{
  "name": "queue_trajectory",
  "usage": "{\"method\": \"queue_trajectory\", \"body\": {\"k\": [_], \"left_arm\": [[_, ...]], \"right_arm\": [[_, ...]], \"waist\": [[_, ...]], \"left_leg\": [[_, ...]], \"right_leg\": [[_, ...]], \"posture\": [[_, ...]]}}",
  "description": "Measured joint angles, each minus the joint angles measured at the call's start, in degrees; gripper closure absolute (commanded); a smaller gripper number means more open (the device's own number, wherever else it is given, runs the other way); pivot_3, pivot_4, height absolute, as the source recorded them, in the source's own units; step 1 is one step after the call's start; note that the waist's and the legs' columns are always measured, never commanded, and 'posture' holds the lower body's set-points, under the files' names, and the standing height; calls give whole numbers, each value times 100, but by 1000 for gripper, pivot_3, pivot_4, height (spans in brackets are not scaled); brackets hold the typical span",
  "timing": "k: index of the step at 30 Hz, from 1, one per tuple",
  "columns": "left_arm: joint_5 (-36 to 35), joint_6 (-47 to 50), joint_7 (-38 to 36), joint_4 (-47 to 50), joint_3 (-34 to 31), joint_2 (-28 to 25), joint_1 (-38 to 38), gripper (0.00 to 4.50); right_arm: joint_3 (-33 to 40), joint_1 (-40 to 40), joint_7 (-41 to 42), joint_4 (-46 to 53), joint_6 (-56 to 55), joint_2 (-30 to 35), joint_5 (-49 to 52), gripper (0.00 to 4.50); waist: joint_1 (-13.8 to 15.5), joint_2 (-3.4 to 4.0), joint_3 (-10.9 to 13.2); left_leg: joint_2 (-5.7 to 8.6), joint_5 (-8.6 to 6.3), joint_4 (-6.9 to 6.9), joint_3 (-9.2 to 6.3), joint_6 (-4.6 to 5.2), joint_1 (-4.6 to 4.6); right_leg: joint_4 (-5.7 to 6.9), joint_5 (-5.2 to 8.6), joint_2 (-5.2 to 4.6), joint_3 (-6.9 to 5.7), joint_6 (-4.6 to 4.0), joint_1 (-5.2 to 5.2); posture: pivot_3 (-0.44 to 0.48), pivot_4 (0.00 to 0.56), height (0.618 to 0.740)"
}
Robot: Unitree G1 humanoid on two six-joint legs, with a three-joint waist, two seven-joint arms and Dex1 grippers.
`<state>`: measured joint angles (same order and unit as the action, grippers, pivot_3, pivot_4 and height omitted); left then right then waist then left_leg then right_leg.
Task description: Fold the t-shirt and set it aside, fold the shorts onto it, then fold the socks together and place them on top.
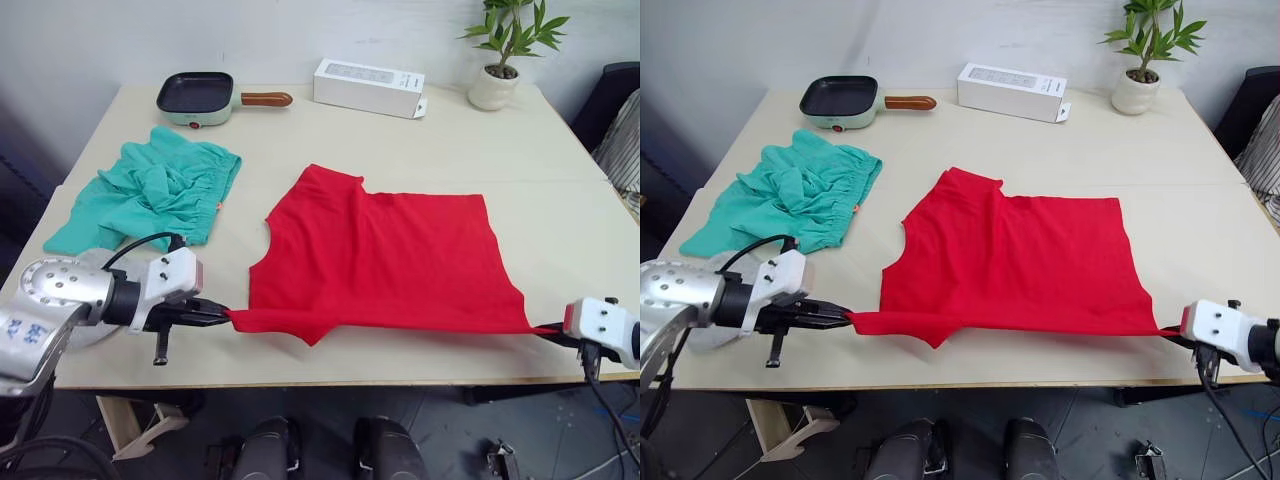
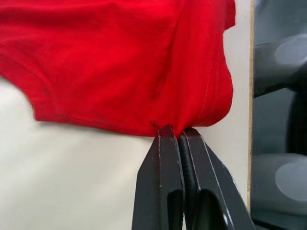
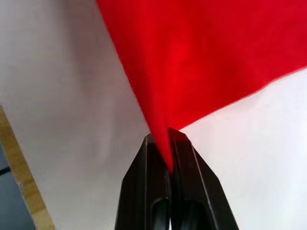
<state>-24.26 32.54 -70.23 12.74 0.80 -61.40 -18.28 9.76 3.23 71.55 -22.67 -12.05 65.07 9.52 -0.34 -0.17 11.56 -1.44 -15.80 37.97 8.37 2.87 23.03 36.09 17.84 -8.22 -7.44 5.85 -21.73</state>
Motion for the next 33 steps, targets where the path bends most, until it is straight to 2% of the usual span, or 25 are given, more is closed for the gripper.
{"method": "queue_trajectory", "body": {"k": [7, 14, 26, 33], "left_arm": [[284, 49, -527, -1118, 830, 305, -810, 4500], [536, 109, -594, -1672, 1086, 721, -1220, 4500], [683, 300, -292, -2385, 1033, 1149, -1657, 4500], [837, 426, -173, -2702, 1049, 1304, -1772, 4500]], "right_arm": [[-342, 629, 717, -277, 1103, -1, 154, 4474], [-489, 912, 1088, -68, 2624, -34, 462, 4474], [-682, 1868, 1084, -438, 3154, -164, 437, 4474], [-945, 2062, 1056, -504, 3382, -309, 331, 4474]], "waist": [[7, -1, 0], [6, -3, 0], [2, -3, 1], [7, -3, 1]], "left_leg": [[-1, 0, 15, 16, 0, 16], [-7, 0, 27, 17, 0, 18], [-2, 1, 29, 38, 1, 33], [-1, 1, 29, 43, 2, 35]], "right_leg": [[40, 1, 24, 4, 0, -34], [46, 1, -5, 17, -1, -37], [79, 1, -10, 9, -2, -74], [80, 1, -11, 5, -2, -78]], "posture": [[0, 150, 740], [0, 150, 740], [0, 150, 740], [0, 150, 740]]}}
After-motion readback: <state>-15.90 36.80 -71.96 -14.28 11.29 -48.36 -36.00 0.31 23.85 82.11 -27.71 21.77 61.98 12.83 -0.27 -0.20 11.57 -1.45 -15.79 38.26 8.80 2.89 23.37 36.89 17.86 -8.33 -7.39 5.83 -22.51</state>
